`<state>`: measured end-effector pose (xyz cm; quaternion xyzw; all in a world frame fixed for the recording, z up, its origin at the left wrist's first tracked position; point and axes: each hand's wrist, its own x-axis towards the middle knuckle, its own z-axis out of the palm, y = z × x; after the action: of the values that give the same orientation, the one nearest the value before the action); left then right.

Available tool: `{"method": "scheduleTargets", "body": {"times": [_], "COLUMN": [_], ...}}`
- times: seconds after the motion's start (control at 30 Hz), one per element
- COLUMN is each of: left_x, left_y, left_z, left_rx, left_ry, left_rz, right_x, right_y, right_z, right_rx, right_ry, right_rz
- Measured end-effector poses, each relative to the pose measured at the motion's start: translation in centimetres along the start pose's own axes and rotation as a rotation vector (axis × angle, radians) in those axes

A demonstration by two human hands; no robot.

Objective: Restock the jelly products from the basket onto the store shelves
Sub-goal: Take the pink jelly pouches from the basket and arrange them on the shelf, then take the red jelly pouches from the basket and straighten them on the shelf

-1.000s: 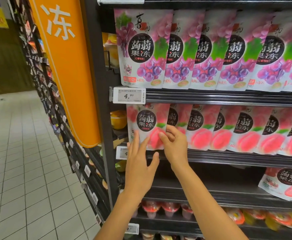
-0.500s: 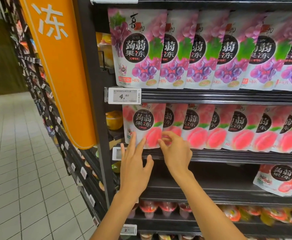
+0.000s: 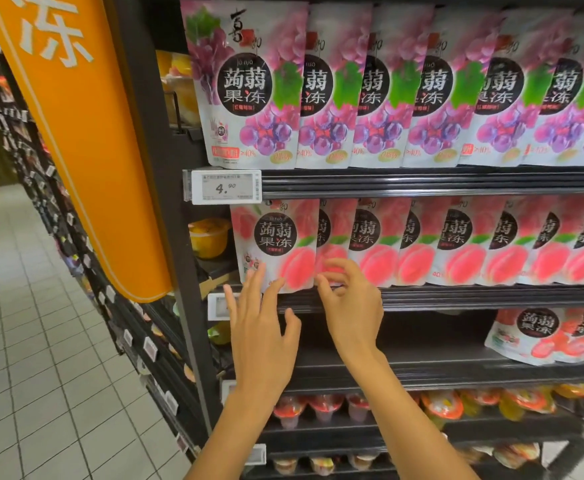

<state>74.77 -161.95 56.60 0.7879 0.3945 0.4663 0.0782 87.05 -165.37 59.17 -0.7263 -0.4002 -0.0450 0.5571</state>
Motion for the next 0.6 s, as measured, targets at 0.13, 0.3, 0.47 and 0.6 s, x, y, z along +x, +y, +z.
{"method": "scheduleTargets", "body": {"times": [0.13, 0.3, 0.47, 0.6], "left_x": [-1.6, -6.7, -14.5, -22.8], "left_y": [0.7, 0.0, -1.4, -1.9], "left_z": [0.4, 3.6, 9.7, 14.9], "left_rx": [-0.205, -0.418, -0.417, -0.354], "left_ry": [0.022, -0.143, -0.458, -0.647], "left_rz": [0.037, -0.042, -0.244, -0.391], "right_x": [-2.0, -6.6, -12.2, -16.7], "right_y": [1.9, 8.2, 17.4, 25.8], "right_z": [-0.9, -2.4, -5.4, -8.0], "right_rx": [0.021, 0.016, -0.086, -0.061], "right_ry": [0.067, 0.003, -0.245, -0.474], "right_rz": [0.0, 0.107, 0.41, 0.576]}}
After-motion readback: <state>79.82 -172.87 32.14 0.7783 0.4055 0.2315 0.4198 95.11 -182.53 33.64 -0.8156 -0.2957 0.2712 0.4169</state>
